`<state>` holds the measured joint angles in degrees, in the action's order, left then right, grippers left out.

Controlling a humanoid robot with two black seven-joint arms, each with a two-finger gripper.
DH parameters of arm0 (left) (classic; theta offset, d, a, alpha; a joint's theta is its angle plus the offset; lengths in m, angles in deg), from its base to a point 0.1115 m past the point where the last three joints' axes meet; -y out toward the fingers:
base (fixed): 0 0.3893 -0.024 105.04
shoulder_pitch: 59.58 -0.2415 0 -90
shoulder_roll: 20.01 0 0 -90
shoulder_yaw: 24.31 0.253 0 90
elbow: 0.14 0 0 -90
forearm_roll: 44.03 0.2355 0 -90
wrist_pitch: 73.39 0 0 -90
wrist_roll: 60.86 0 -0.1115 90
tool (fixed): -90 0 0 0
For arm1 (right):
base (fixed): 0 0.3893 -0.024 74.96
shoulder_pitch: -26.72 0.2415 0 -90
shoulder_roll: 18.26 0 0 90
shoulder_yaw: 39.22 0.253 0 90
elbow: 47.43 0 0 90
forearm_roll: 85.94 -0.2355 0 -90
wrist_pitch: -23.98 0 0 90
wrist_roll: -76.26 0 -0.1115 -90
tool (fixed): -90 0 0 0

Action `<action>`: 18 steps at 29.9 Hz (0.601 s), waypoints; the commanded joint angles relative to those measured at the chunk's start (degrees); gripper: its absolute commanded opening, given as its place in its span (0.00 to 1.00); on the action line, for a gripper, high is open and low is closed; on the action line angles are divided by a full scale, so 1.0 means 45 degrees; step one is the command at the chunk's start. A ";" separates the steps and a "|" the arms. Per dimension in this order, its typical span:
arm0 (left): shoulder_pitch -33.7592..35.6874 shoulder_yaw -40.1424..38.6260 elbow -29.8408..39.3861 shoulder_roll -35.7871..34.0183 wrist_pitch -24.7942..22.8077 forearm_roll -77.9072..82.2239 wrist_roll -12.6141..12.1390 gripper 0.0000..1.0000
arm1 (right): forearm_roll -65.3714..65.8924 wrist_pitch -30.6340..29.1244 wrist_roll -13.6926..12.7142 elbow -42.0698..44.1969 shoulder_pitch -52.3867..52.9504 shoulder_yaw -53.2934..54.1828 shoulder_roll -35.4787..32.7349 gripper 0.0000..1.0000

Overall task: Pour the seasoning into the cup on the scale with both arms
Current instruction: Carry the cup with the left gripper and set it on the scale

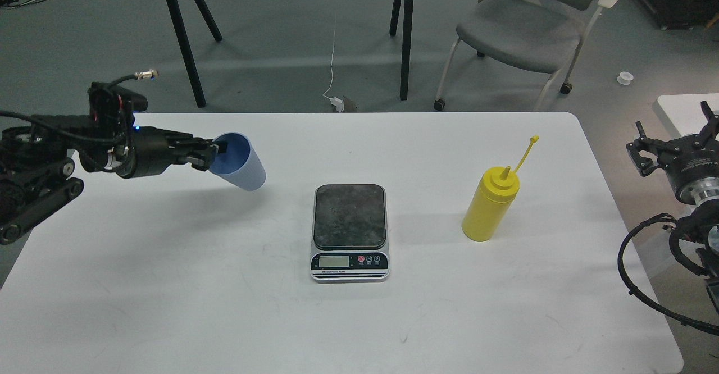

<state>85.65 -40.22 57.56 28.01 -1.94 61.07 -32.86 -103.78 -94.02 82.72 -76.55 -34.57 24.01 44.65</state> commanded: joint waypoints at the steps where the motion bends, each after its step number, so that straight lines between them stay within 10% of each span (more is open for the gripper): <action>1: 0.1218 0.0059 0.0846 0.1006 -0.0935 0.0510 -0.0001 0.02 | 0.0000 0.0000 0.0011 -0.0012 -0.0013 0.0011 -0.0133 1.00; 18: 0.1886 0.1915 0.0028 0.5093 -0.1855 0.1938 -0.0832 0.04 | 0.0000 0.0000 0.0011 -0.0032 -0.0150 0.0539 -0.0270 1.00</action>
<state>94.17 -31.60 58.04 50.73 -10.34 69.88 -36.54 -103.78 -94.02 82.77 -76.61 -35.22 26.32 43.43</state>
